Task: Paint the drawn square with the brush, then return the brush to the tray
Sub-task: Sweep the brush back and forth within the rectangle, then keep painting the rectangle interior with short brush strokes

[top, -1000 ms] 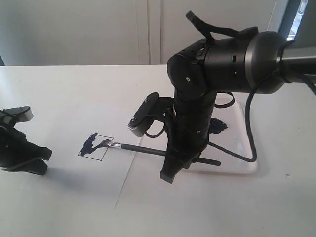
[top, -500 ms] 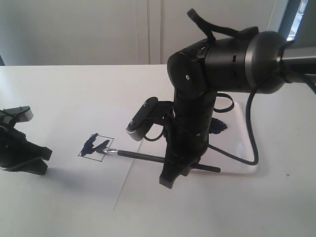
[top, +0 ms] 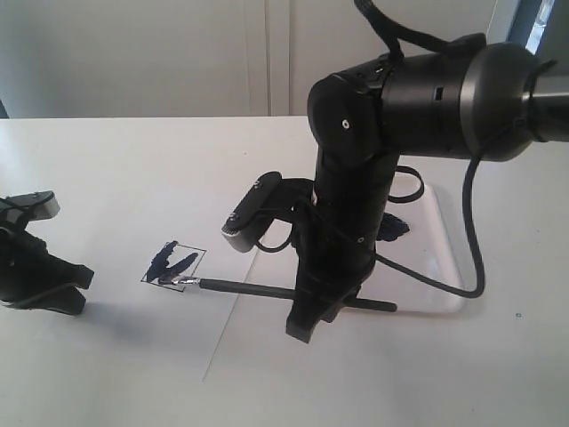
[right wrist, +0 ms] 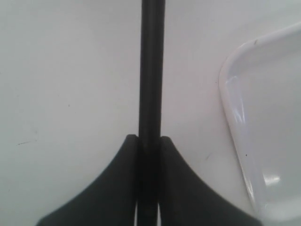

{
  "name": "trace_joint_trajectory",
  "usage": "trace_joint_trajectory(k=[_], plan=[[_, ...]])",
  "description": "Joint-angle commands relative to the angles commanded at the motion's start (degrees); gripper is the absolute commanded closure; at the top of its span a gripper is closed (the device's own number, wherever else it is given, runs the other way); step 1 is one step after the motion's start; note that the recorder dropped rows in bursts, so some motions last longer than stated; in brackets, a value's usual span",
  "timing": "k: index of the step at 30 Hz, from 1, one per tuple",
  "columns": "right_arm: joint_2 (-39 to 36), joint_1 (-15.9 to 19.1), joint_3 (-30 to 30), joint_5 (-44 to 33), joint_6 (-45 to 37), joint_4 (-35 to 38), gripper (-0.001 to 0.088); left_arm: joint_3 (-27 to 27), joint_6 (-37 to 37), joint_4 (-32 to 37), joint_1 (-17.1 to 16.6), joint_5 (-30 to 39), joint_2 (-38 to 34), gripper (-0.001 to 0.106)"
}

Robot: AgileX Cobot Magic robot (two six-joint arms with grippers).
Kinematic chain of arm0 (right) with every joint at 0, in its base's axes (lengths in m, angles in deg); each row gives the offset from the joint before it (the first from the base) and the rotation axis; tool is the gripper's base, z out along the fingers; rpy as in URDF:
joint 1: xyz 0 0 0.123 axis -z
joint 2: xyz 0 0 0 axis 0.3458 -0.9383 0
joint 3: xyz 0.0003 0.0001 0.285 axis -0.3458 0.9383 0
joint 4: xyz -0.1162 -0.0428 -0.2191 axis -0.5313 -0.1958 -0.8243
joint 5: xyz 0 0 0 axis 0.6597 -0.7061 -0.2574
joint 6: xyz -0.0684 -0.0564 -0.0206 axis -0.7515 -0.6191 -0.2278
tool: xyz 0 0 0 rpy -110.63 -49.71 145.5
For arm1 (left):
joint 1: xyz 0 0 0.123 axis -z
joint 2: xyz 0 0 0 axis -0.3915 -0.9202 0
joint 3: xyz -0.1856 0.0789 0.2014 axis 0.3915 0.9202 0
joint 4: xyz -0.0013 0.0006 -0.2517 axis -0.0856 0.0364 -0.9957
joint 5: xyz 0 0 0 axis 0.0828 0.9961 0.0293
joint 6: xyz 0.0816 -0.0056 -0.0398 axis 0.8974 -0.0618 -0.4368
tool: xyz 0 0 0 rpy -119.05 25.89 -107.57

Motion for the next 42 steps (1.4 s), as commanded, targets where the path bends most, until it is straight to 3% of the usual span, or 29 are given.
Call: trace_joint_trajectory(k=[13,18,23,42], plan=[[-1.24,0.00,-0.14,3.85,0.13,0.26,0.0868,0.00,0.00,0.00,0.00,0.00,0.00,0.105],[-3.19,-2.55,-0.14,8.36,1.90,-2.33,0.0868,0.00,0.00,0.00,0.00,0.00,0.00,0.105],[-3.31,-3.28,-0.52,7.42,4.99,-8.15,0.0868,0.00,0.00,0.00,0.00,-0.11,0.00,0.105],[-3.31,-3.37,-0.52,6.72,4.49,-7.91,0.0868,0.00,0.00,-0.36,0.00,-0.57,0.00,0.105]])
